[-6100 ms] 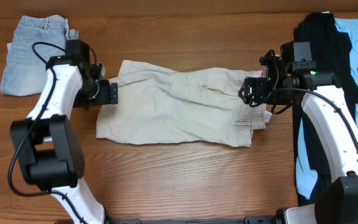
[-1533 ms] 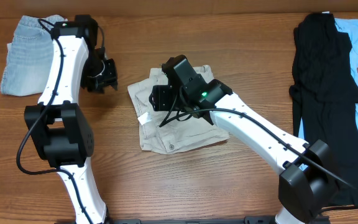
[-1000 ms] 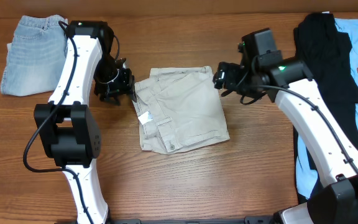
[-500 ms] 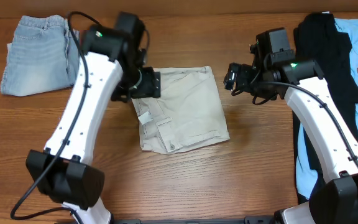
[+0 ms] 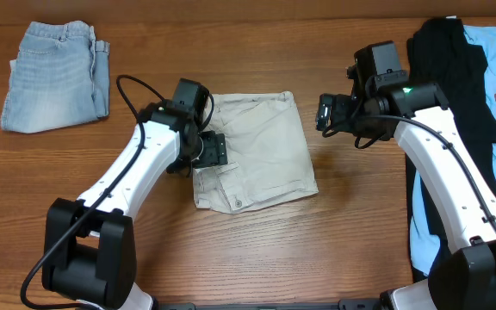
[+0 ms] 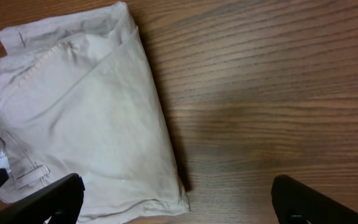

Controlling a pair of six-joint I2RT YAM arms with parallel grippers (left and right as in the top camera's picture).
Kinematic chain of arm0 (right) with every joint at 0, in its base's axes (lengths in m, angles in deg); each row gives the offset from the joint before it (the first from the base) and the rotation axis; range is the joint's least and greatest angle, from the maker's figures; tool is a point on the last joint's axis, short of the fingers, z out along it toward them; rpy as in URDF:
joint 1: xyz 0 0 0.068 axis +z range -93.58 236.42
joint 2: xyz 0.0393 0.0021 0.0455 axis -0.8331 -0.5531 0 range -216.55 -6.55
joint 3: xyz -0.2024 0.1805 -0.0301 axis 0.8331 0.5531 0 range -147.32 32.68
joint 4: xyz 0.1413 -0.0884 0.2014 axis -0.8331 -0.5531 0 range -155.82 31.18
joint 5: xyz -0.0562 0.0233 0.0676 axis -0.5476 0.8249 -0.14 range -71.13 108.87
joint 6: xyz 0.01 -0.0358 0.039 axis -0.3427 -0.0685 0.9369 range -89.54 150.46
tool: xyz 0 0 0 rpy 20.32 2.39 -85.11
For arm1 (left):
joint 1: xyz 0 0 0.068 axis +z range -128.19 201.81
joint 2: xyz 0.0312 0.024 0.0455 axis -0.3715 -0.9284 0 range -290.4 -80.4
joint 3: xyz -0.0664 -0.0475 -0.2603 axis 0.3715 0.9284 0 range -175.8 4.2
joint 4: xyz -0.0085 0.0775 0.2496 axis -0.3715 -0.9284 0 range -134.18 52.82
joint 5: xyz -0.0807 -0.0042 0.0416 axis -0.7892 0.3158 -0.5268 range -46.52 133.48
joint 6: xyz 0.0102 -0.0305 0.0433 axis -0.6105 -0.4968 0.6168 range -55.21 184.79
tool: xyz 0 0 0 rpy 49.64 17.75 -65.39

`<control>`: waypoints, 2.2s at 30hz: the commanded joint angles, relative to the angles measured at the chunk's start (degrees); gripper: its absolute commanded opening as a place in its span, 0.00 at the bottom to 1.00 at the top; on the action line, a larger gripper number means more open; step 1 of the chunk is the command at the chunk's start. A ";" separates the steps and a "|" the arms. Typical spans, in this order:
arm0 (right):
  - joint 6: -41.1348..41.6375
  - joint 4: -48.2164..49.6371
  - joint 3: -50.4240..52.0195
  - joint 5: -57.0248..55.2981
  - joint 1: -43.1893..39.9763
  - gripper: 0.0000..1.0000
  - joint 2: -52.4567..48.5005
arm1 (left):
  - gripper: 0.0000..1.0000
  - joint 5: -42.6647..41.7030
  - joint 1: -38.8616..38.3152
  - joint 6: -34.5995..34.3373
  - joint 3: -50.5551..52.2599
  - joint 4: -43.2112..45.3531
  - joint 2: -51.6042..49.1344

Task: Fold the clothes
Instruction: 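Grasp the folded beige shorts' lower edge with the left gripper, then lift and carry the shorts to the top-left onto the jeans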

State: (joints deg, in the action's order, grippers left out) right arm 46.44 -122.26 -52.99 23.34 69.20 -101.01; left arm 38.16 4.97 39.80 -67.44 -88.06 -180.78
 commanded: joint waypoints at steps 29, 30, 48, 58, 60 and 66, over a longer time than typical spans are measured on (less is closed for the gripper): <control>-1.27 0.31 0.22 -1.49 -0.07 1.00 0.46 | 0.74 -12.83 3.96 4.68 20.02 34.10 -5.88; -1.27 0.28 0.22 -1.49 -0.07 1.00 0.46 | 0.70 -12.85 3.91 3.80 20.02 34.01 -6.78; -1.22 1.62 0.22 -1.44 -0.07 1.00 0.46 | 0.04 -16.85 6.84 -1.53 11.52 20.46 -11.47; -1.03 1.70 0.22 -1.40 -0.04 1.00 0.46 | 0.04 -17.27 15.93 0.20 -15.32 1.55 0.83; -1.01 1.81 0.22 -1.40 -0.04 1.00 0.46 | 0.04 -17.25 17.57 -1.11 -18.34 1.42 2.84; -1.01 2.10 0.22 -1.40 -0.04 1.00 0.46 | 0.04 -14.51 23.23 -5.49 -25.90 4.57 7.34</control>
State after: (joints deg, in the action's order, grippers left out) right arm 45.44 -120.36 -52.99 22.46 69.18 -101.01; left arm 21.76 25.95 37.50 -89.27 -84.69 -176.43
